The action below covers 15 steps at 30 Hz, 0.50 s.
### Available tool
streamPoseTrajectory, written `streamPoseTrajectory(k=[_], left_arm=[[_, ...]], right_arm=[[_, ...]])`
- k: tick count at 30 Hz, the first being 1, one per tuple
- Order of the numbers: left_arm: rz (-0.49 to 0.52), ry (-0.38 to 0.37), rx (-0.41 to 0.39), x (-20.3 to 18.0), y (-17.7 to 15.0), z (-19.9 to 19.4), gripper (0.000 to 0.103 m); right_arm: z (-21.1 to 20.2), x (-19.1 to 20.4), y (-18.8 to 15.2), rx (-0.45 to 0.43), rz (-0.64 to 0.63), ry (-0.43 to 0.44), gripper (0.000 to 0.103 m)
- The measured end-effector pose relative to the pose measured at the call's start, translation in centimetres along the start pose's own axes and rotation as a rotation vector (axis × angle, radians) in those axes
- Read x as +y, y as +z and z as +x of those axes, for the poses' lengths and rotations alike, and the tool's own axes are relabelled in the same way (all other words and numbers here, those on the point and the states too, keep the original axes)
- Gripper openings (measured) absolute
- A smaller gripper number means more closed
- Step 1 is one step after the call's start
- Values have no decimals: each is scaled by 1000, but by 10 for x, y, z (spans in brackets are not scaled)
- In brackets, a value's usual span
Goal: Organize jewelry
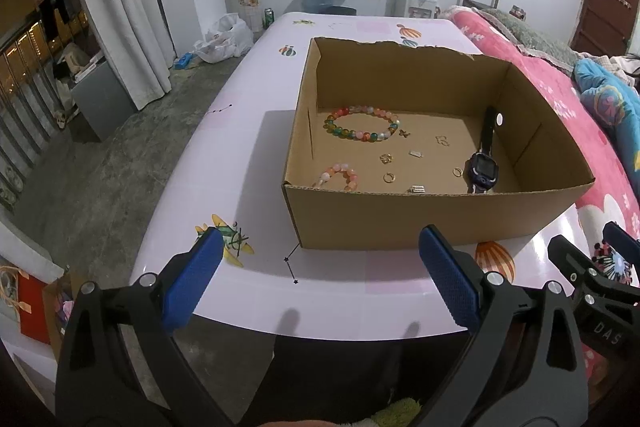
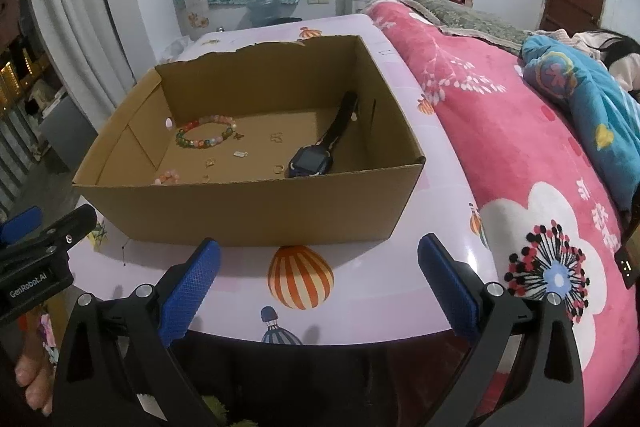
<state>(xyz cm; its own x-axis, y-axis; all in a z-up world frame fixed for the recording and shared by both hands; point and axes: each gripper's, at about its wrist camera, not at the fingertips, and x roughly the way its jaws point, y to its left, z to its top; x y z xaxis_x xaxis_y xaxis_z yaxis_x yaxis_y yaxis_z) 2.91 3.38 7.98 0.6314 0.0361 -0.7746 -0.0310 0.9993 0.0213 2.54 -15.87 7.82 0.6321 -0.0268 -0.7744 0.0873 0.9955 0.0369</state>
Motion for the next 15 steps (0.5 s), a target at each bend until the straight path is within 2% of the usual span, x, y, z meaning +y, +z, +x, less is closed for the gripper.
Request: streamPoseTrajectory(k=[15], left_arm=[[21,6,13,-8,0,4,95]], right_arm=[[3,-1,3,15,10,6,96]])
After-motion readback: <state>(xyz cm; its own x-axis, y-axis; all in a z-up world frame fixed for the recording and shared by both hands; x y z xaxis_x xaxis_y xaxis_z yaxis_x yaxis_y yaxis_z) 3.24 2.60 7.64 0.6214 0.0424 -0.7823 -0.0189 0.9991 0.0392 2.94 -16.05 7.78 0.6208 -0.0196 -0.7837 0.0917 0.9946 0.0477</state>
